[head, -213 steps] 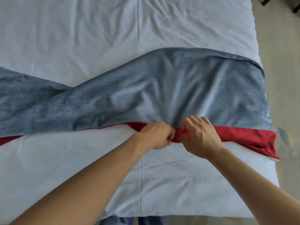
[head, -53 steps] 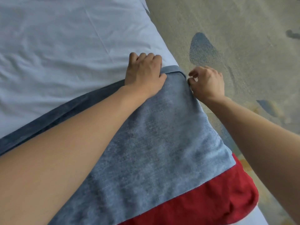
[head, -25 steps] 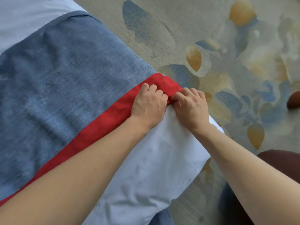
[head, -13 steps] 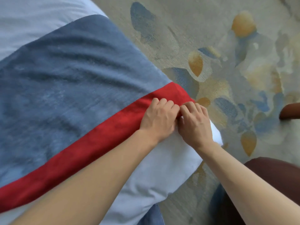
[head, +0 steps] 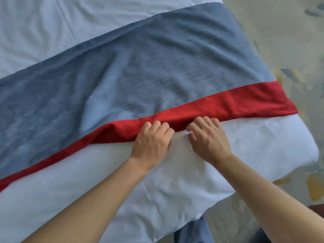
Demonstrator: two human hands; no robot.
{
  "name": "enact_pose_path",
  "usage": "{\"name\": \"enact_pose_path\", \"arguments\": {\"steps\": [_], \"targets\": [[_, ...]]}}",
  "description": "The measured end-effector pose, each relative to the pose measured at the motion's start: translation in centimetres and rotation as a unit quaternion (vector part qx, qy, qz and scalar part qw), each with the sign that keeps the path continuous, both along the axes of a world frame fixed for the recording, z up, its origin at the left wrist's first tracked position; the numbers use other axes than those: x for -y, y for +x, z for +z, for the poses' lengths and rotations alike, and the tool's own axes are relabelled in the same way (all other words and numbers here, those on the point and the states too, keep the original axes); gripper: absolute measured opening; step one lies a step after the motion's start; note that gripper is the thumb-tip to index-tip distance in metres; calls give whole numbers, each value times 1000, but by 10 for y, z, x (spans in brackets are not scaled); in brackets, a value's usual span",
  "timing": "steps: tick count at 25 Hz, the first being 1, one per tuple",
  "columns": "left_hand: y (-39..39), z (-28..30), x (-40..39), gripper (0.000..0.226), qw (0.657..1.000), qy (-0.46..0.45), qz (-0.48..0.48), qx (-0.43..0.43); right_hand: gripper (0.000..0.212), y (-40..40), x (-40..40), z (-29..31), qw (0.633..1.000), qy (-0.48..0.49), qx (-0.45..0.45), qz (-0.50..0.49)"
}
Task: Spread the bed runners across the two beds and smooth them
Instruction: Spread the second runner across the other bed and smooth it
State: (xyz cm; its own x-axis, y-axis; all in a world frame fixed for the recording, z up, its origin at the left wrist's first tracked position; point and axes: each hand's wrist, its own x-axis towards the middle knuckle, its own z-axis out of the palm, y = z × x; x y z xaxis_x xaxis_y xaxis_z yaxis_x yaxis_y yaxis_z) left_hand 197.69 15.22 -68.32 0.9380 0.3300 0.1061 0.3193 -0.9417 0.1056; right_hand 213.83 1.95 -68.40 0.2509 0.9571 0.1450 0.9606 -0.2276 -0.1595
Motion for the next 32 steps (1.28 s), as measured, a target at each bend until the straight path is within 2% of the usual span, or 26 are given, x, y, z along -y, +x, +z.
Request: {"name": "enact_pose_path", "arguments": {"steps": [3, 6, 8, 11, 14, 17, 19, 22, 24, 27, 30, 32], "targets": [[-12, -3, -44, 17, 998, 58, 18, -2, 16, -3, -27, -5, 997, -11, 43, -59], [-19, -3, -51, 4, 997, 79, -14, -18, 5, -12, -35, -8, 991, -14, 102, -87], [-25, -3, -44, 11, 997, 74, -12, -32, 5, -16, -32, -6, 988, -21, 128, -79], [-29, 0, -37, 12, 1000, -18, 16, -20, 8, -21, -25, 3, 986, -46, 134, -84], [-34, 12, -14, 9, 985, -162, 34, -39, 7, -26, 6, 12, 991, -47, 113, -59], [-38, 15, 3, 7, 977, -203, 39, -56, 8, -34, 31, 22, 995, -57, 68, -47], [-46, 22, 7, 5, 982, -178, 65, -4, 13, -51, 21, 27, 998, -43, 41, -21], [-88, 30, 8, 12, 982, -121, 128, 64, 13, -106, -13, 25, 996, -6, -3, 94], [-141, 31, -1, 11, 981, -75, 168, 54, 9, -151, -39, 19, 987, 12, -29, 156], [-216, 20, -31, 11, 970, -35, 240, 6, 15, -195, -77, 11, 981, 3, -60, 185], [-257, 11, -73, 20, 962, 5, 274, -22, 16, -227, -116, 5, 979, 0, -21, 201], [-268, 6, -95, 22, 967, 30, 250, -25, 16, -241, -139, 1, 980, 1, 19, 197]]}}
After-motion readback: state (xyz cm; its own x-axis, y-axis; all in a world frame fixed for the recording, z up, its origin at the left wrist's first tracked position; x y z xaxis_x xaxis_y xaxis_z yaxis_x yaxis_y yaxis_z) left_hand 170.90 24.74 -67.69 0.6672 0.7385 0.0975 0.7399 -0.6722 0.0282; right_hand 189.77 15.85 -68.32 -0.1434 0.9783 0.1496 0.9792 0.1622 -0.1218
